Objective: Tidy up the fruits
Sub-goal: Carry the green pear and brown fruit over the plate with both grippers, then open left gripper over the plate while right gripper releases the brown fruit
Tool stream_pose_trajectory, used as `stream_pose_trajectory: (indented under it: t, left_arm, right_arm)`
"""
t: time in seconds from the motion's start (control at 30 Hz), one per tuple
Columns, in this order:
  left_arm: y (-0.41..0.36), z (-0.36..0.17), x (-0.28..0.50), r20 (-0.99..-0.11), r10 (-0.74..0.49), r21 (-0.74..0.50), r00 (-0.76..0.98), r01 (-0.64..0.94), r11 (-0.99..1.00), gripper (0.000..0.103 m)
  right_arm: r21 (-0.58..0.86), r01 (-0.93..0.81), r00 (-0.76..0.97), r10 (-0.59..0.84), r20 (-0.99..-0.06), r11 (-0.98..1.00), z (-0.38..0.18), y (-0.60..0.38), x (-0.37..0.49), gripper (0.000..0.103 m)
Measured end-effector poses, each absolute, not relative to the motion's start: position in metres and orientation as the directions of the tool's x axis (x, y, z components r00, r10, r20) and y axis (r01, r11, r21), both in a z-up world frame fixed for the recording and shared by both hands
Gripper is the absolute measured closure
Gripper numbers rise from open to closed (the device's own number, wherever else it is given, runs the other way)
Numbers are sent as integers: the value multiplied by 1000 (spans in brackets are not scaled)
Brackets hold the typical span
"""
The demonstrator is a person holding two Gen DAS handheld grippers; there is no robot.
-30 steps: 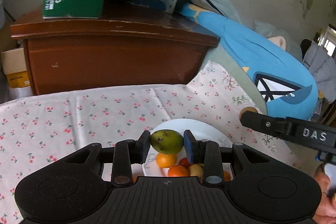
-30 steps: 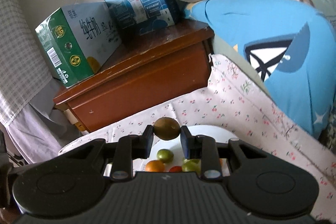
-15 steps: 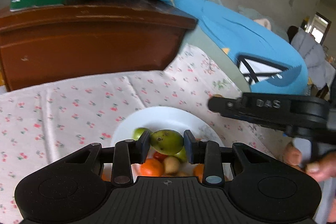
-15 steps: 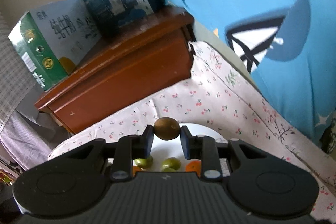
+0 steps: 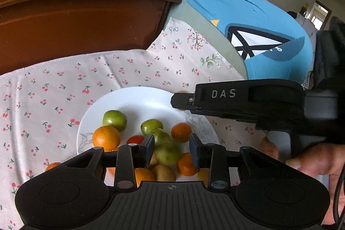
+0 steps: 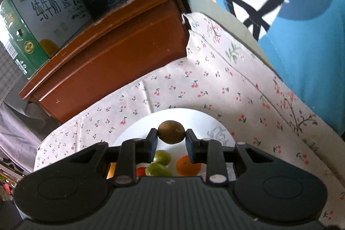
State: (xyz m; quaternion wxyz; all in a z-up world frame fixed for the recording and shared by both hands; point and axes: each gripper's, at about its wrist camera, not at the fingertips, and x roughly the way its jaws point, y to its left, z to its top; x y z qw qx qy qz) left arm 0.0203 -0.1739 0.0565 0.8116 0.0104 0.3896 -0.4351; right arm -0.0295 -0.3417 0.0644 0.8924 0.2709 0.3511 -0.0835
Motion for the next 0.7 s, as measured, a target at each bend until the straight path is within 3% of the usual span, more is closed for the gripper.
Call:
stream_pose_trajectory:
  t: [0.03,0.07,0.1,0.17,0.27,0.37,0.7]
  left_arm:
    - [-173,58,20,-638,-701,-322,317,717,618,69]
    - [-172,60,19,-636,-701,-318,323,718,619,59]
    - [-171,62,19,-634,-697,-312,334,714,626,41]
    - [-166,70,18,-621,-692,-302,368,702,645,29]
    - [-159,82,19,-616,-689,-287,382,705,648,28]
    - [-148,94,21,-623,-659,-250,422,691,679,18]
    - [-92,114,20,-656,-529,-139,538,602,786,15]
  right_arm:
    - [434,341,737,49,-674,834,63,-343,-29,72]
    - [440,347,735,51,-676,828,61,-344,-30,72]
    - [443,355,734,49,-678,823,61,-345,-30,72]
    - [450,360,734,50,-677,817,61,-346,-32,72]
    - [459,366,742,43,-669,810,65,-347,-34,72]
    - [470,369,753,39,-657,802,71,-347,-35,71]
    - [508,317,786,78,-614,801,92,-331,-53,67]
